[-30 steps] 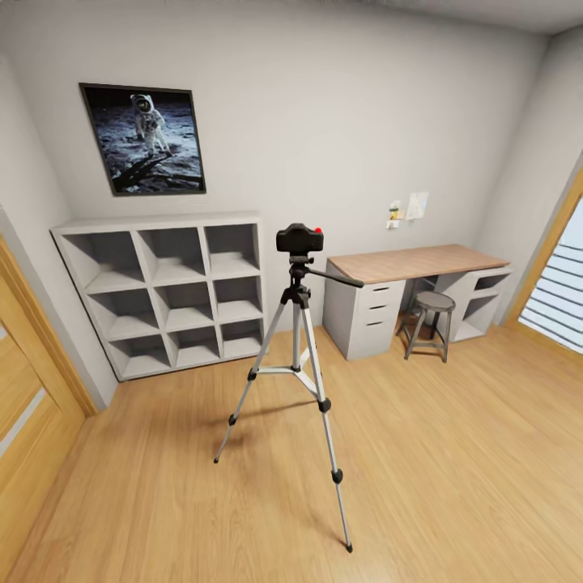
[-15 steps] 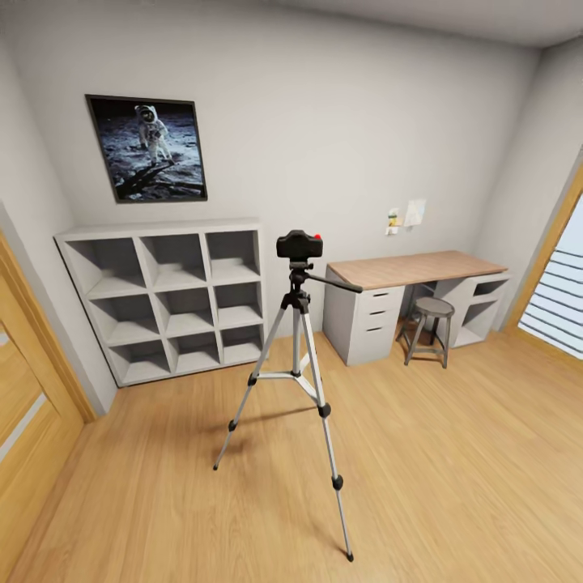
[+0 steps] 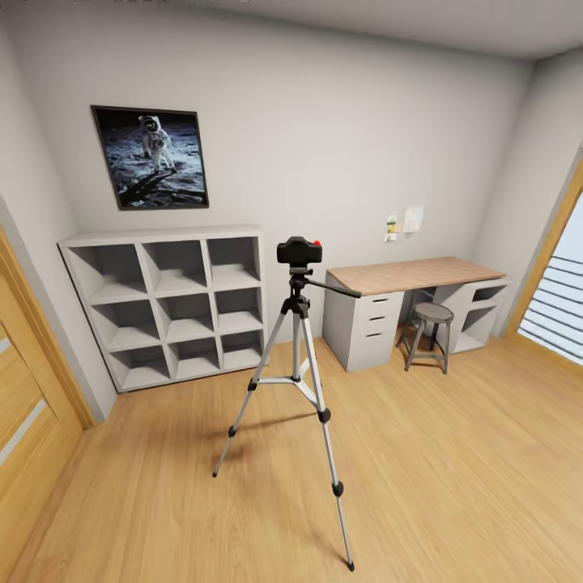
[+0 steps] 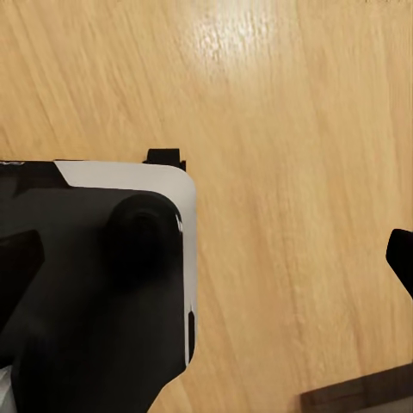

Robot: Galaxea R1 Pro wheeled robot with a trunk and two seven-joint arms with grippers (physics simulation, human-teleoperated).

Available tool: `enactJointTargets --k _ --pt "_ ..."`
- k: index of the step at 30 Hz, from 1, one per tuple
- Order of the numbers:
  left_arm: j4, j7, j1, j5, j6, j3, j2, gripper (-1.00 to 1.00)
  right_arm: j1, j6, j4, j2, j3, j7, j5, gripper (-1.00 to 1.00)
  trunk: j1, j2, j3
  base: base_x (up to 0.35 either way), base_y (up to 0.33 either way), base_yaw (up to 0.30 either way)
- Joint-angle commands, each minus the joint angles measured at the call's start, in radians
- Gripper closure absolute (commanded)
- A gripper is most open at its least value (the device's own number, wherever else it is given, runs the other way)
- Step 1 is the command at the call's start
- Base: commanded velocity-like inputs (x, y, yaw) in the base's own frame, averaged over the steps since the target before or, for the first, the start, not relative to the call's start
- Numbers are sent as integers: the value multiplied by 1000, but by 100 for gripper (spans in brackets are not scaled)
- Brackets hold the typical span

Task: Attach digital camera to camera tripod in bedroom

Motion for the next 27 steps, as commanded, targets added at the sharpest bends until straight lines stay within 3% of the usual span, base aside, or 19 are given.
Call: enactJointTargets --k 1,27 --pt "0 3 -1 8 -1 -8 0 -100 -1 1 1 0 0 3 1 -100 1 -2 -1 0 0 0" --pt "1 2 -1 4 1 -9 -1 -100 -1 0 1 -2 1 3 3 -100 1 -2 42 0 0 0"
